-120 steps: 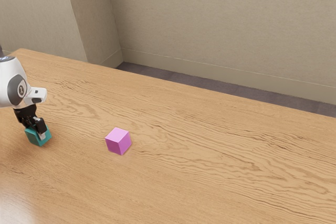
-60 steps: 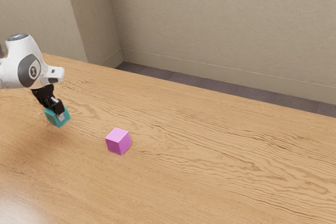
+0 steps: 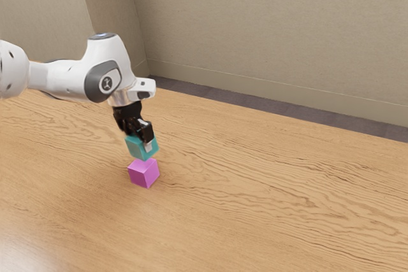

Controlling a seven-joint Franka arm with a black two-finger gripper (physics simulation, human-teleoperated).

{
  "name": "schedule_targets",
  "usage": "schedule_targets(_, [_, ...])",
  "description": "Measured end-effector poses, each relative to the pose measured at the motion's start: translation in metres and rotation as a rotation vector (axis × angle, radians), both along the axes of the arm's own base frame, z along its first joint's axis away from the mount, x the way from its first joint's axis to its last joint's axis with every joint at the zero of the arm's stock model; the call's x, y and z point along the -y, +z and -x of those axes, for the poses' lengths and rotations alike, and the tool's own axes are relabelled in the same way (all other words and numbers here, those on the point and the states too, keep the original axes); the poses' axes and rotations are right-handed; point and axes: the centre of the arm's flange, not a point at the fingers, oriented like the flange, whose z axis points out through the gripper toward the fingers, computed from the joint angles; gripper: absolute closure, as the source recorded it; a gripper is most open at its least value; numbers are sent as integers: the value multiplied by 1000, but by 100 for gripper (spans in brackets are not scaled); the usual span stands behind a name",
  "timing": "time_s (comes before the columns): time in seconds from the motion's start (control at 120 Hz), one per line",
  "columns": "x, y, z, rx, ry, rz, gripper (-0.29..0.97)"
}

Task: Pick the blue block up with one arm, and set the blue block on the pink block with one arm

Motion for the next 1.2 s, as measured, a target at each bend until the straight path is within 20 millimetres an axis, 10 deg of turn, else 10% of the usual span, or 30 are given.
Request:
schedule_targets(0.433, [-1,-15,13,-64,292,-50,29])
schedule_targets(1.2, [8,-21,11,4,273,-108,30])
